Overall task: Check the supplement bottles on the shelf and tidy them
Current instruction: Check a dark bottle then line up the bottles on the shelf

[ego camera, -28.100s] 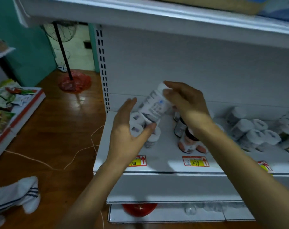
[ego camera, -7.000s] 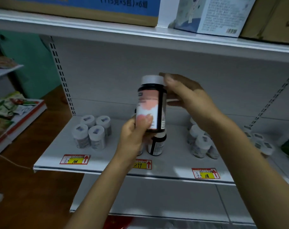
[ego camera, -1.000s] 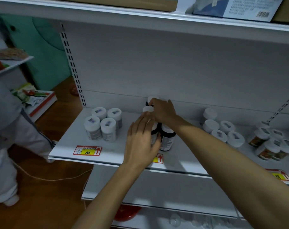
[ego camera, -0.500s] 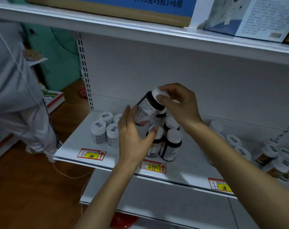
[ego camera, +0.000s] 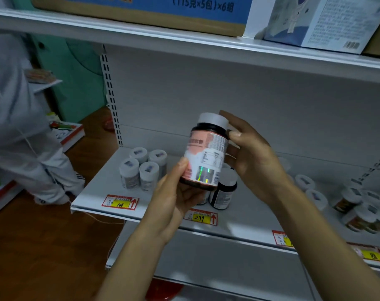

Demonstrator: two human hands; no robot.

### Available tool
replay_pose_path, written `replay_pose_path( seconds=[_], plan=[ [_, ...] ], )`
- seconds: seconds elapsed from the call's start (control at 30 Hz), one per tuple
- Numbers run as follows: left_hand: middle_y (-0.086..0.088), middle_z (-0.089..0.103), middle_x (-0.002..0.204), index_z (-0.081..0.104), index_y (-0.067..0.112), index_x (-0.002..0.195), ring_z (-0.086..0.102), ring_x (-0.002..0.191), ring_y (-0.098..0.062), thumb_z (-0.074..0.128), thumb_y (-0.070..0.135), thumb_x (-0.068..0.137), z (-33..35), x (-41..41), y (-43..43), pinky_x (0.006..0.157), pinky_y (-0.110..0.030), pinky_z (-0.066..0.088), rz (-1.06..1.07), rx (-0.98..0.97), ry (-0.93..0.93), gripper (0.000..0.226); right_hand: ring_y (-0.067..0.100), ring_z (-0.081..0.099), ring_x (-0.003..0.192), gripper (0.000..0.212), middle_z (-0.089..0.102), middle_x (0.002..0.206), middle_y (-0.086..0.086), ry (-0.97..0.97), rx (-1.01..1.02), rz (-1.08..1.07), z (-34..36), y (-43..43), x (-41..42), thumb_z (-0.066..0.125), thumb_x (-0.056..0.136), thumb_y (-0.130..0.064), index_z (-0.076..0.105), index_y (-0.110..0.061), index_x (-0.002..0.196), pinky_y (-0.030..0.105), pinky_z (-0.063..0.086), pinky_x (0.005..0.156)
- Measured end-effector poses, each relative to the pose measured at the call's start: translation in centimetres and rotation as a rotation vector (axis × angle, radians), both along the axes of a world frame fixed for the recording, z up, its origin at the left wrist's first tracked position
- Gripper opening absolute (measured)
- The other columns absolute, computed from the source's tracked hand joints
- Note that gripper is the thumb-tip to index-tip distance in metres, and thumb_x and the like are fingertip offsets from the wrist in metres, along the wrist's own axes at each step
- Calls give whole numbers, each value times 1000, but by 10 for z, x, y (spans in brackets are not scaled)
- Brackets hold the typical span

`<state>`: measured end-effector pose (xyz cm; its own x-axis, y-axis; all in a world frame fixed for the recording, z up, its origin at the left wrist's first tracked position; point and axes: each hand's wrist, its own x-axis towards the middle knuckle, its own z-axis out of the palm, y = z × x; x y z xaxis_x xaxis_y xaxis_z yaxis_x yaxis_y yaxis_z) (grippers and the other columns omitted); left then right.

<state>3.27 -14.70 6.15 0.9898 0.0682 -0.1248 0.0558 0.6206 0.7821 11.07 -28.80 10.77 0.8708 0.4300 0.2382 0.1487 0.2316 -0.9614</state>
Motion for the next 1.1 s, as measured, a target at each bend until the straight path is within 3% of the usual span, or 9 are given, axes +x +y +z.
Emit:
replay_pose_path(
  seconds=[0.17,0.3,0.4,0.57,0.7,0.8,0.93,1.1],
  plan=[
    [-19,71,94,75,12,100,68,64,-23,56,54,72,2,-6,-4,52,-23,54,-163,-215,82,54,19,66,96,46,69,102,4,-19,-5,19,-6,-3,-5,61,78,-12,59,-27,122,30,54,81],
    [-17,71,89,79,13,90,66,59,-18,51,55,73,1,-7,-10,47,-19,48,-247,-275,76,54,27,65,106,47,67,113,9,-80,-75,-77,-9,-7,-9,70,76,-23,60,-34,121,41,56,89],
    [-16,71,88,79,11,89,65,56,-17,50,56,71,4,-6,-13,44,-18,47,-295,-297,80,56,28,65,105,46,68,109,4,-119,-80,-138,-10,-9,-11,77,73,-31,62,-37,115,46,56,89],
    [-13,72,82,79,8,85,65,53,-14,50,57,69,8,-5,-18,43,-17,48,-362,-333,99,59,18,66,94,56,69,99,-4,-180,-23,-220,-10,-7,-18,81,59,-56,64,-39,110,29,55,73],
    [-15,71,81,77,4,87,66,52,-16,52,56,69,7,-5,-21,44,-18,52,-373,-384,96,60,10,66,91,48,68,97,-10,-179,5,-278,-10,-5,-22,79,69,-39,60,-33,113,20,52,70],
    [-18,72,89,78,8,91,68,60,-19,50,56,72,9,-6,-18,50,-21,54,-317,-266,50,58,14,68,96,47,68,106,-3,-137,3,-242,-12,-8,-22,68,77,-28,56,-31,123,24,53,73],
    [-16,72,104,70,17,102,68,86,-23,55,48,72,11,-6,-15,76,-33,56,-95,47,-28,46,20,67,93,51,70,100,1,-46,66,-187,-18,-8,-20,67,71,-27,56,-35,120,33,54,76],
    [-4,74,96,64,17,111,70,85,-15,60,38,73,10,-12,-19,85,-39,55,51,312,-135,44,31,66,102,58,66,115,14,12,86,-149,-25,-9,-22,60,77,-21,48,-27,133,43,54,84]
  ],
)
